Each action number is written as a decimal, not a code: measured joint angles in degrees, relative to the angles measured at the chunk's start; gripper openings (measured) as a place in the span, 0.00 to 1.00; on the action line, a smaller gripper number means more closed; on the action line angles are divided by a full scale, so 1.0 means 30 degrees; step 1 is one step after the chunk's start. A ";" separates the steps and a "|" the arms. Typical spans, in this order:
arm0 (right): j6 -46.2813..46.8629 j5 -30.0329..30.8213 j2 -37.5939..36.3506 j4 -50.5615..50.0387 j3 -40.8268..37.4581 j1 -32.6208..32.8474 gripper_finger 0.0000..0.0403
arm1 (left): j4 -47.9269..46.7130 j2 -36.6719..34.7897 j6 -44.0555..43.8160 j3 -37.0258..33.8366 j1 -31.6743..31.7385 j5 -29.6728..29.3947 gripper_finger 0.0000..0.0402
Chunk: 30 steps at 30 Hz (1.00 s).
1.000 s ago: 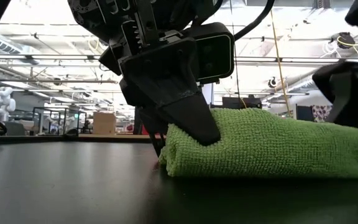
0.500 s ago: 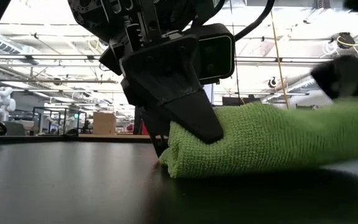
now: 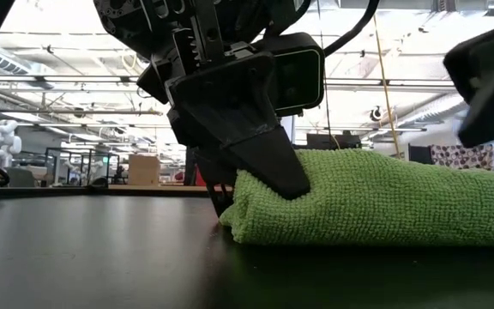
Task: Roll towel
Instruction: Roll the green microfiber towel
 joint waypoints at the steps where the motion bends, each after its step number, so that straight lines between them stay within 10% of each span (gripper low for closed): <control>1: 0.0004 0.0000 0.0105 0.0043 0.0000 0.0067 0.71 | -0.0007 0.0000 -0.0012 0.0000 0.0000 0.0000 0.04; 23: 0.0424 -0.0068 0.2310 -0.0016 0.0015 -0.0419 0.51 | 0.0030 0.0000 -0.0129 -0.0007 0.0015 0.0919 0.04; 30: 0.1081 -0.0163 0.2341 -0.0164 0.0022 -0.0941 0.30 | 0.0173 -0.0018 -0.0512 -0.0007 0.0009 0.1039 0.10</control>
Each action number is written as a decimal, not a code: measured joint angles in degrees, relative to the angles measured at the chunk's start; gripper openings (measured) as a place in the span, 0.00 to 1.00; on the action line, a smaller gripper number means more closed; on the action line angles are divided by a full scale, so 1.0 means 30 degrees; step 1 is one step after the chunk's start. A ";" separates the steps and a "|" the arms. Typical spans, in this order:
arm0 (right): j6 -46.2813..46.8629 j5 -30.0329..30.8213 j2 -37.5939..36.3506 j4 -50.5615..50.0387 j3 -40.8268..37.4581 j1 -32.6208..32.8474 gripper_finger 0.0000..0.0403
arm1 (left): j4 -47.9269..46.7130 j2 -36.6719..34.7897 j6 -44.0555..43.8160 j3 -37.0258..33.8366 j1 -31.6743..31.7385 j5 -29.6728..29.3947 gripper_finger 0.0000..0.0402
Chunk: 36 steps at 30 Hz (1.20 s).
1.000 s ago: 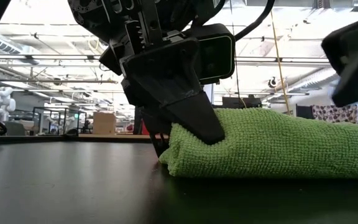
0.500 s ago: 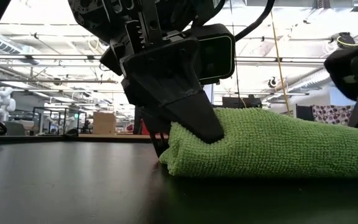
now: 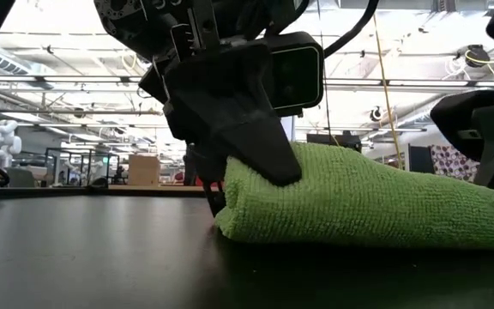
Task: Roll towel
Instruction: Roll the green microfiber towel
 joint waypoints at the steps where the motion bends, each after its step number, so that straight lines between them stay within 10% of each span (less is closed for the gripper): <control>1: 0.0163 -0.0153 0.0000 -0.0041 0.0007 -0.0055 0.25 | 0.0055 -0.0088 -0.0047 -0.0003 -0.0001 0.0172 0.13; 10: 0.3132 -0.1617 -0.0051 -0.0199 0.0029 -0.0448 0.03 | -0.2590 -0.2287 0.0765 -0.0086 -0.0115 -0.1776 0.45; 25: 0.6492 -0.8180 -0.0616 0.0868 -0.0015 -0.2409 0.01 | -0.5441 -0.5141 0.7308 0.0000 -0.5212 -1.5665 0.47; 36: 0.8476 -1.2218 -0.0692 0.1577 -0.0044 -0.4698 0.01 | -0.4020 -0.2955 0.8079 -0.0007 -0.7308 -1.9241 0.47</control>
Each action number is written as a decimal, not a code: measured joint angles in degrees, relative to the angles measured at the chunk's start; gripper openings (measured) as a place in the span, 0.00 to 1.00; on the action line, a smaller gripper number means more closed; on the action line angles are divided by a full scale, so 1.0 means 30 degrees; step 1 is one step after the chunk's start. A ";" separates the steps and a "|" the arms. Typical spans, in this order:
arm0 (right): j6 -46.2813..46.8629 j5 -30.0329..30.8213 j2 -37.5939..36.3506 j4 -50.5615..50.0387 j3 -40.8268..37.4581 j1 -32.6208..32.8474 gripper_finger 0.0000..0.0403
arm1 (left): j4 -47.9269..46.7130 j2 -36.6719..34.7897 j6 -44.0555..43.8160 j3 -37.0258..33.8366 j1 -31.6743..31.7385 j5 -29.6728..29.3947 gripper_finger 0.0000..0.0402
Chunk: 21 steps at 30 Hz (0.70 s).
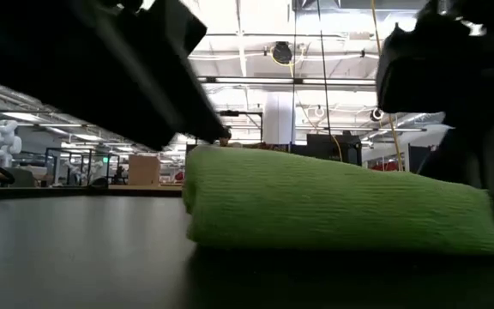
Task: Roll towel
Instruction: Roll the green microfiber towel
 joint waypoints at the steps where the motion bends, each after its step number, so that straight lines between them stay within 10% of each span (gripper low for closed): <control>1: 0.0182 -0.0265 0.0000 0.0097 0.0000 -0.0154 0.01 | 0.0456 0.0166 0.0041 0.0000 -0.0062 -0.0376 0.47; 21: 0.1470 -0.3054 0.0000 0.2331 -0.0006 -0.1581 0.00 | -0.0454 0.1601 0.0504 0.0044 -0.0113 -0.2571 0.47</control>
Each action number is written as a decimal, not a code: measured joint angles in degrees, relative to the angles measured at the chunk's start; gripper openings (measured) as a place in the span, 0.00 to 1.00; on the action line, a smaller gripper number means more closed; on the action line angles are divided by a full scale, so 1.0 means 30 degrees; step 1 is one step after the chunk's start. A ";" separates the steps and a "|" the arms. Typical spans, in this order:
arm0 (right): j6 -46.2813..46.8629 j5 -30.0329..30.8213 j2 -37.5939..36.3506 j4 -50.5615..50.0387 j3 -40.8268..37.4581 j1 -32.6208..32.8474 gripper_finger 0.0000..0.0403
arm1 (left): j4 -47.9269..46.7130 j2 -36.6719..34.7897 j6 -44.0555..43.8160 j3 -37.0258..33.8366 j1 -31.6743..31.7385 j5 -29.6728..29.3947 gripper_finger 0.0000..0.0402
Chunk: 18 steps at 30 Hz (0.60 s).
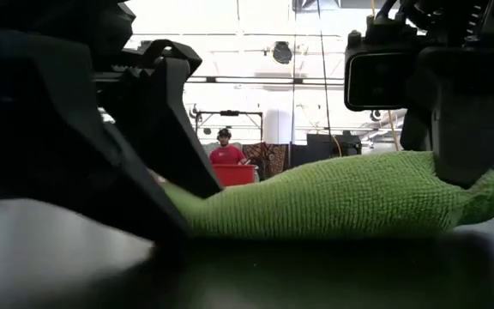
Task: Roll towel
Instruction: Roll the green microfiber towel
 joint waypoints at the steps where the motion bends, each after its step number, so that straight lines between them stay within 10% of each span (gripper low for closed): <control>1: 0.0000 -0.0026 0.0000 0.0000 0.0006 -0.0006 0.00 | -0.0051 -0.0044 0.0127 0.0000 -0.0004 -0.0221 0.47; 11: -0.0007 -0.0098 -0.0015 -0.0021 0.0006 0.0001 0.00 | -0.0353 -0.0083 0.1459 0.0175 -0.0120 -0.2252 0.47; 18: -0.0041 -0.0125 -0.0017 -0.0022 0.0014 0.0008 0.01 | -0.0779 -0.0084 0.0663 0.0175 0.0533 0.0312 0.43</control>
